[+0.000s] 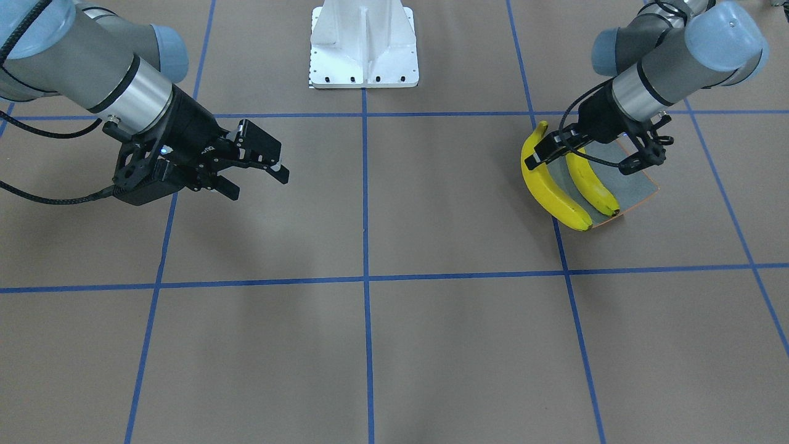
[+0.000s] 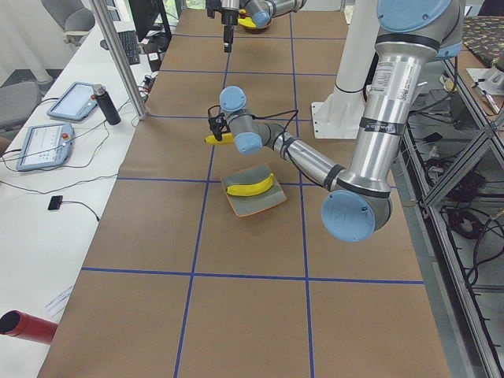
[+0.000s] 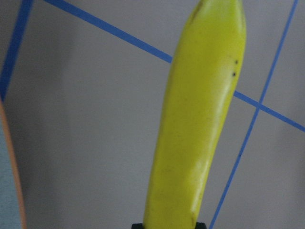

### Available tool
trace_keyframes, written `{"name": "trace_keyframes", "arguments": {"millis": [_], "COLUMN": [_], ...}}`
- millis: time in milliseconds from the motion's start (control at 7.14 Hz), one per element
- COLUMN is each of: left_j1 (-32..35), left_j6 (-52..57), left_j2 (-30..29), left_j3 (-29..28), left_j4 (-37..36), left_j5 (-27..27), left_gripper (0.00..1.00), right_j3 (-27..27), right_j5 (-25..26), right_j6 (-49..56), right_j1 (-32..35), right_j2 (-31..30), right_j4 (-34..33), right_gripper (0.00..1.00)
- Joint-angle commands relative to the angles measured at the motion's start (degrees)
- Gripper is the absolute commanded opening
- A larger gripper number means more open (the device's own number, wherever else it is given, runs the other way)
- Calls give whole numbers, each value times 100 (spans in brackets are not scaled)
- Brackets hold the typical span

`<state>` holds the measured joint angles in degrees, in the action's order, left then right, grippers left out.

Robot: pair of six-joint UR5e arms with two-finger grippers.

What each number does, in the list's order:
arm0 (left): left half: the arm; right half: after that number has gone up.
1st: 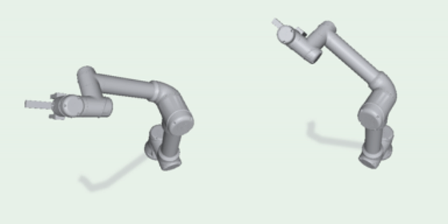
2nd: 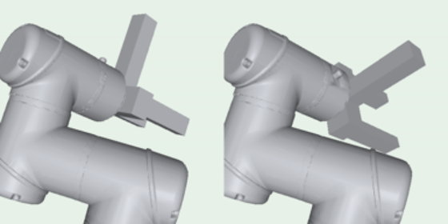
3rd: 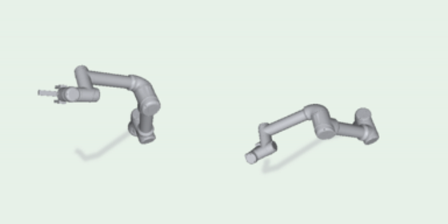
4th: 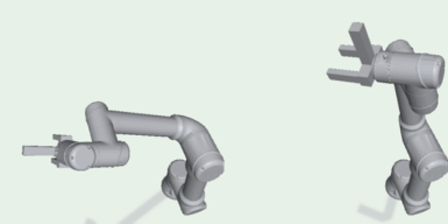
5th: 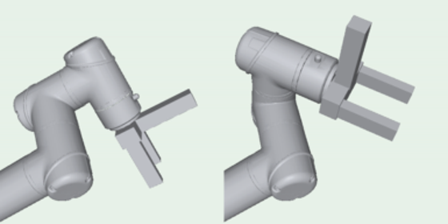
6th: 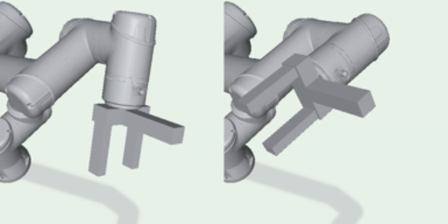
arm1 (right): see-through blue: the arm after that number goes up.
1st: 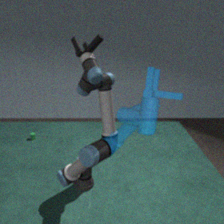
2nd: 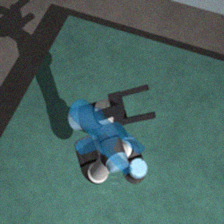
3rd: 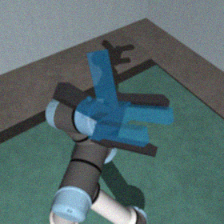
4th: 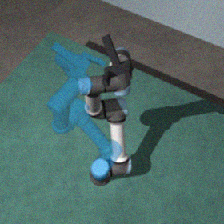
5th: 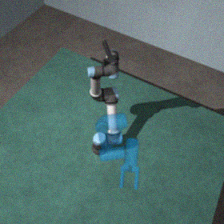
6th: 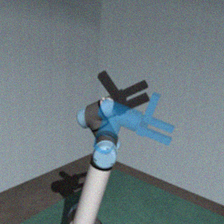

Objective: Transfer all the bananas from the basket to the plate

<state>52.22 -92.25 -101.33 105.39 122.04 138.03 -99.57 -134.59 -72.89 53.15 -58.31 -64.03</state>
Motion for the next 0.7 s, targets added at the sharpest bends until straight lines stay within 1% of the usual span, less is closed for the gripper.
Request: {"name": "trace_keyframes", "arguments": {"millis": [0,140,420,560], "left_j1": [-376,-571,-590,-590], "left_j6": [-12,31,197,486], "left_j2": [332,525,858,1104], "left_j3": [105,122,315,386], "left_j4": [-373,-374,-374,-374], "left_j5": [-336,-364,-364,-364], "left_gripper": [0,0,0,0], "right_j3": [34,34,25,34], "right_j5": [3,3,3,3], "right_j6": [12,12,12,12], "right_j1": [46,47,47,47], "right_j2": [-66,-110,-119,-127], "right_j4": [-13,-13,-13,-13], "right_gripper": [99,99,99,99]}}
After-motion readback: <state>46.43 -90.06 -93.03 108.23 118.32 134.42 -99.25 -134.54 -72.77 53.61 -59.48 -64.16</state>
